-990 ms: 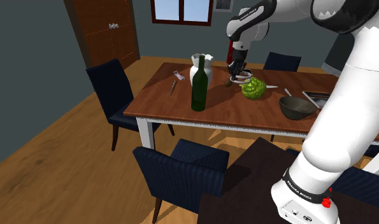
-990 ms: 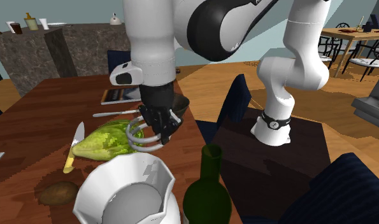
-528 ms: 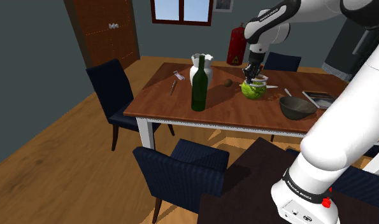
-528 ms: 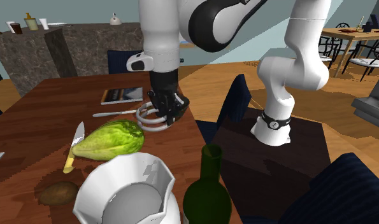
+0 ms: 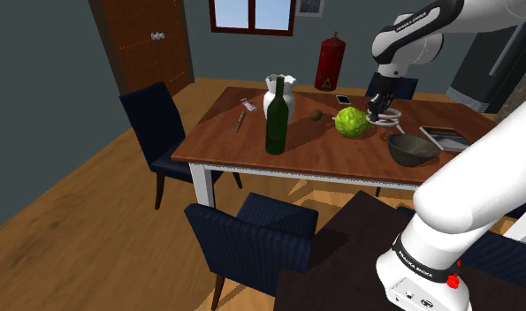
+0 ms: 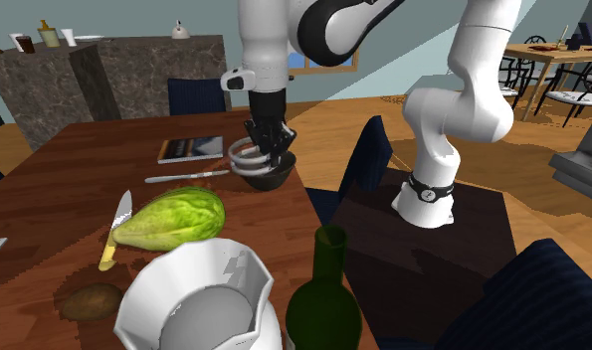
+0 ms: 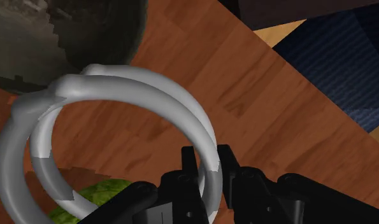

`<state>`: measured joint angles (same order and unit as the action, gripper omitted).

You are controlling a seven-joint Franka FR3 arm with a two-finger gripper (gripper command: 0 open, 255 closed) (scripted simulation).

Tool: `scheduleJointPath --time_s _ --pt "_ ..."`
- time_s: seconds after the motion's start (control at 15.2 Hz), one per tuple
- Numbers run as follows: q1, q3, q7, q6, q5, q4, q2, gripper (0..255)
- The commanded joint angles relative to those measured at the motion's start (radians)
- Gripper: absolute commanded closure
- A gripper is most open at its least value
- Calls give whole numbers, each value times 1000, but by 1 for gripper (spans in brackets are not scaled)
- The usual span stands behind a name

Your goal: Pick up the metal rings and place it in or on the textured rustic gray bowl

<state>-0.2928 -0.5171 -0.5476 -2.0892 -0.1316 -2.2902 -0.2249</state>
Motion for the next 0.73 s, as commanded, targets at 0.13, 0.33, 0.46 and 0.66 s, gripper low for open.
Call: scheduleJointPath --time_s 0.13,0.33,0.46,0.66 --pt "-49 -49 -72 10 -43 -34 -55 255" --pt "-88 -88 -129 16 -76 -55 -91 255" --pt "-113 -116 -169 20 -97 -64 -110 255" --pt "-132 -150 -209 -5 -111 -85 -111 255"
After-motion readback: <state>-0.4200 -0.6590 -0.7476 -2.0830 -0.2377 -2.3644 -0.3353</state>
